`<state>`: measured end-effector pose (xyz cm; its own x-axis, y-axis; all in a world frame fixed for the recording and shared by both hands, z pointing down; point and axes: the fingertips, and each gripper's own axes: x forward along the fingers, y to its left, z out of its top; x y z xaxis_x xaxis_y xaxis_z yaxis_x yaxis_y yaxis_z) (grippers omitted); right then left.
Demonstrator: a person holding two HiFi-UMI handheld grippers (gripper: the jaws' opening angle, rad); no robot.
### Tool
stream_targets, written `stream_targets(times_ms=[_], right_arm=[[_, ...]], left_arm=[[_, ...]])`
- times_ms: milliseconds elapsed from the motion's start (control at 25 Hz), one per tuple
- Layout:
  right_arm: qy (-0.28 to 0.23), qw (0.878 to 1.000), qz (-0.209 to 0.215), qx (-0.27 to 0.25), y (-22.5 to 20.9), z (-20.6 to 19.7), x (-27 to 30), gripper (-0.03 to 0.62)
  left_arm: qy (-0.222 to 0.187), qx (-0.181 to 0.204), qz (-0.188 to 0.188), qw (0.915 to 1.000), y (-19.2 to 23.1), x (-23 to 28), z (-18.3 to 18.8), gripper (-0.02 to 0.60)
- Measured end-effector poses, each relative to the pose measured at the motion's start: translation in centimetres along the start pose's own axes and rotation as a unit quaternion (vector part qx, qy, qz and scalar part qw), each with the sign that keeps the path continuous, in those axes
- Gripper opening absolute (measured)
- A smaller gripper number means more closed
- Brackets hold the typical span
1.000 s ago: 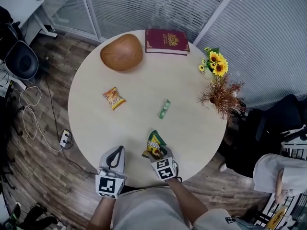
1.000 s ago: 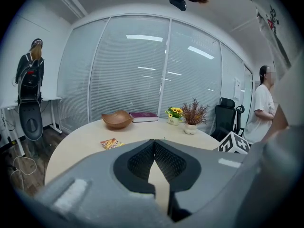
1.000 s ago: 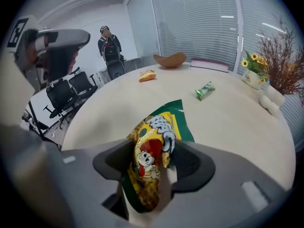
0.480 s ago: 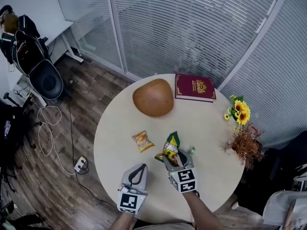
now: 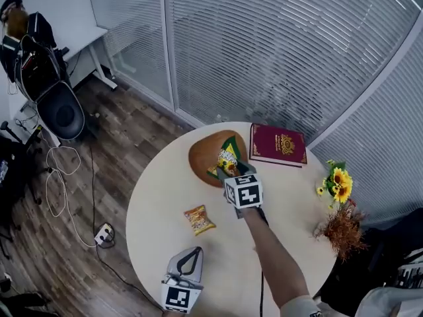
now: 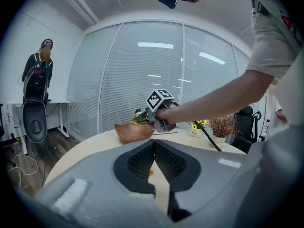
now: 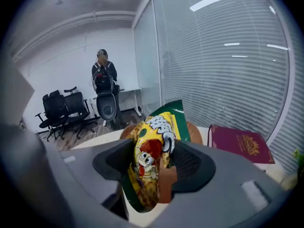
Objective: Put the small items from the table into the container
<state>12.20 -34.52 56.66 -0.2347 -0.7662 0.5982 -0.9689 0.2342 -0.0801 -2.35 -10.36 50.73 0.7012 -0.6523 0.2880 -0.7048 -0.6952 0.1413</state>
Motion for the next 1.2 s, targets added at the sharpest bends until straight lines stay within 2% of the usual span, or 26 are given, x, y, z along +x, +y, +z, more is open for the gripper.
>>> stream_targets(times_ms=[120,200,320,440,480,560,720,920,960,1080,1200], right_arm=[[0.061,0.998,-0.002,-0.017,-0.7,-1.9,2.5,0.259],[0.083,0.996,-0.006,-0.035,-0.8,-3.1,3.1,0.262],[0.086,0.994,-0.011,-0.066,0.0,-3.6,3.4,0.274],[0.085,0.993,-0.016,-0.074,0.0,-3.7,3.3,0.323],[0.085,0.994,-0.018,-0.072,-0.1,-3.7,3.2,0.325],[0.080,0.994,-0.024,-0.068,-0.3,-3.4,2.7,0.284],[0.032,0.997,-0.038,-0.065,-0.7,-2.2,0.0,0.230],[-0.071,0.992,-0.064,-0.088,0.7,0.0,-8.6,0.027],[-0.090,0.990,-0.064,-0.088,1.4,0.2,-10.5,0.003],[-0.138,0.986,-0.045,-0.081,3.1,-0.2,-16.1,0.002],[-0.164,0.984,-0.039,-0.057,4.2,-2.1,-21.6,0.002]], left_arm=[[0.009,-0.010,0.002,0.9999,0.1,-0.3,-1.1,-0.005],[0.014,-0.020,0.007,0.9997,0.4,-0.7,-1.7,-0.005],[0.020,-0.030,0.018,0.9992,1.3,-0.9,-2.3,-0.005],[0.020,-0.028,0.020,0.9992,1.9,-1.0,-2.3,-0.005],[0.020,-0.026,0.021,0.9993,2.1,-1.1,-2.3,-0.005],[0.018,-0.023,0.024,0.9993,2.4,-1.3,-2.1,-0.005],[0.013,-0.021,0.031,0.9992,2.9,-1.8,-1.6,-0.005],[0.008,-0.020,0.030,0.9993,2.8,-2.3,-0.3,-0.005],[0.007,-0.017,0.027,0.9995,2.7,-2.3,0.0,-0.005],[0.001,-0.009,0.017,0.9998,1.8,-2.2,0.9,-0.005],[-0.012,-0.006,0.006,0.9999,0.1,-2.4,1.4,-0.005]])
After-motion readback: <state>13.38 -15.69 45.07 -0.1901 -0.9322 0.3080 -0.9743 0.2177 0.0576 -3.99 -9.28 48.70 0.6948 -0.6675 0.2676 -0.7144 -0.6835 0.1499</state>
